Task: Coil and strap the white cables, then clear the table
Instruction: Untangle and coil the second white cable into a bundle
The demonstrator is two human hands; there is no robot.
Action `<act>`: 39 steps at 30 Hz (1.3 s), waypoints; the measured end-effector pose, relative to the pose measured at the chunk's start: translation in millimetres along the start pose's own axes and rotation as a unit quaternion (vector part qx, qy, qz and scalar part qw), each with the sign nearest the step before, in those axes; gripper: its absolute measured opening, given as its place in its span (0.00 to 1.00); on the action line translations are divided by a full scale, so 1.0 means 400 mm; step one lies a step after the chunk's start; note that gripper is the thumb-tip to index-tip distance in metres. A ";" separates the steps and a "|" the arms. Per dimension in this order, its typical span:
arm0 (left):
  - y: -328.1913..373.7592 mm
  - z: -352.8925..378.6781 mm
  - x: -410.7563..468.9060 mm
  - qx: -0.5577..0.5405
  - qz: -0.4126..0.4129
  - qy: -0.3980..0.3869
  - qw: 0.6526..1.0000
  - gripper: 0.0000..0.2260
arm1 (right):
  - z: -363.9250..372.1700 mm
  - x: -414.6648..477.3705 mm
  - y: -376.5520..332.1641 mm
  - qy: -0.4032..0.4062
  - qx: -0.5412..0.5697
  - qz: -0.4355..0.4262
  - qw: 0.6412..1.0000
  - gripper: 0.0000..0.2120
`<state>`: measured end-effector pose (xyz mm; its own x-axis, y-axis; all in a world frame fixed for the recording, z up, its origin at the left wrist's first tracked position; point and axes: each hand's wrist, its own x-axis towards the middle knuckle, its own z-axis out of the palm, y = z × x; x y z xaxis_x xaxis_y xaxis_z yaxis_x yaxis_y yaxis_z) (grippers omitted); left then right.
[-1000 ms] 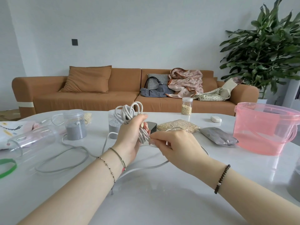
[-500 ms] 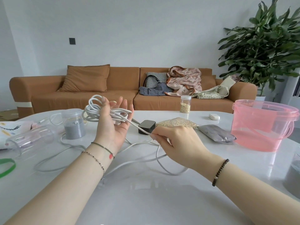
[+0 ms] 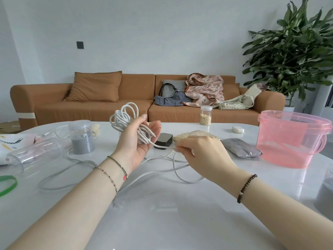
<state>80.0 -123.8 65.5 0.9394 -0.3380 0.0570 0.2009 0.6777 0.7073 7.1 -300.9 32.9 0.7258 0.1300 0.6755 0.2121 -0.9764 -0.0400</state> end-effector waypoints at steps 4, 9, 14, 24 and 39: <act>-0.017 0.005 -0.011 0.096 -0.025 -0.033 0.995 0.09 | 0.008 0.005 0.013 0.063 -0.031 -0.033 0.997 0.12; -0.039 0.010 -0.020 0.143 -0.058 -0.075 0.985 0.10 | 0.013 0.009 0.016 0.117 -0.055 -0.069 0.989 0.17; -0.047 0.006 -0.023 0.164 -0.085 -0.099 0.978 0.12 | 0.007 0.014 0.017 0.145 -0.088 -0.101 0.980 0.08; -0.086 -0.002 -0.010 0.317 -0.116 -0.122 0.933 0.11 | -0.015 0.018 0.031 0.179 -0.123 -0.092 0.972 0.19; -0.089 -0.013 -0.002 0.330 -0.117 -0.149 0.925 0.10 | -0.019 0.025 0.074 0.141 -0.173 -0.058 0.973 0.15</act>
<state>73.5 -144.3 36.7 0.7532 -0.6572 -0.0290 0.0831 0.0512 0.9952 15.9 -330.0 44.1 0.4919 0.2383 0.8374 0.0138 -0.9638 0.2662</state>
